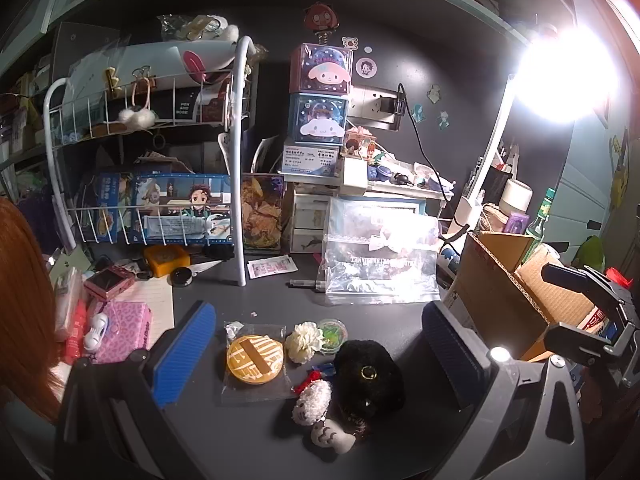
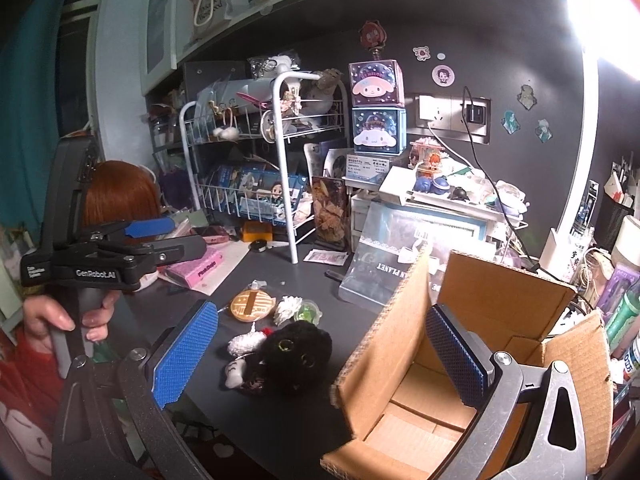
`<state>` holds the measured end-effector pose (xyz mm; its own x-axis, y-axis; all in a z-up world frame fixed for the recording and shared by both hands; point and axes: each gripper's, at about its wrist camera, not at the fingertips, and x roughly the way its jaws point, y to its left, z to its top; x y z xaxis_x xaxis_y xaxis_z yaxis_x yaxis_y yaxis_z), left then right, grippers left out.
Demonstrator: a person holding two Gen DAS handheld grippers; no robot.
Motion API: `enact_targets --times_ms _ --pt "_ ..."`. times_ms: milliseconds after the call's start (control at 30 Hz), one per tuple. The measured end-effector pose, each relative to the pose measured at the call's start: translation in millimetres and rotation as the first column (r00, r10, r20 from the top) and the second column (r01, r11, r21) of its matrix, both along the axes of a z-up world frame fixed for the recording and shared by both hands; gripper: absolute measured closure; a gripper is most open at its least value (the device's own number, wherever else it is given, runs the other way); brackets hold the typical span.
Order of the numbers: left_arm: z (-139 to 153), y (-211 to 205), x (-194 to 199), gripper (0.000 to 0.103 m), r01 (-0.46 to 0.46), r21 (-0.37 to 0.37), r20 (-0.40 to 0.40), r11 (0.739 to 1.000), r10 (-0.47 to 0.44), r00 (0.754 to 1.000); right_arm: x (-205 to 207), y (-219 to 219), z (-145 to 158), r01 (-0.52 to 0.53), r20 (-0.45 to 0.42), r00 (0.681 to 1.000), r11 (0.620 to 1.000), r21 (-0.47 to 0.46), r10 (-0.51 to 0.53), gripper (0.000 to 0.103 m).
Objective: Organize objects
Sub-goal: 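Move the right gripper toward the black plush cat on the desk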
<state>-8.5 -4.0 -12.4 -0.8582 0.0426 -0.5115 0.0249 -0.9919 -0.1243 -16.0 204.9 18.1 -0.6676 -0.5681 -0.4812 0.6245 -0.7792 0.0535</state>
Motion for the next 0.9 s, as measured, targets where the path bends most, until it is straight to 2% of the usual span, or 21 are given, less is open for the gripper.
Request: enact_targets --times_ms 600,900 --pt "-1.3 8.1 -7.5 0.001 0.006 -0.009 0.025 1.0 -0.006 1.0 10.7 -4.6 -0.9 -0.032 -0.022 0.999 0.999 0.008 0.032 0.0" --pt "-5.6 4.0 -10.6 0.001 -0.004 0.003 0.026 1.0 0.004 1.0 27.7 -13.1 -2.4 -0.043 -0.076 0.996 0.998 0.054 0.047 0.0"
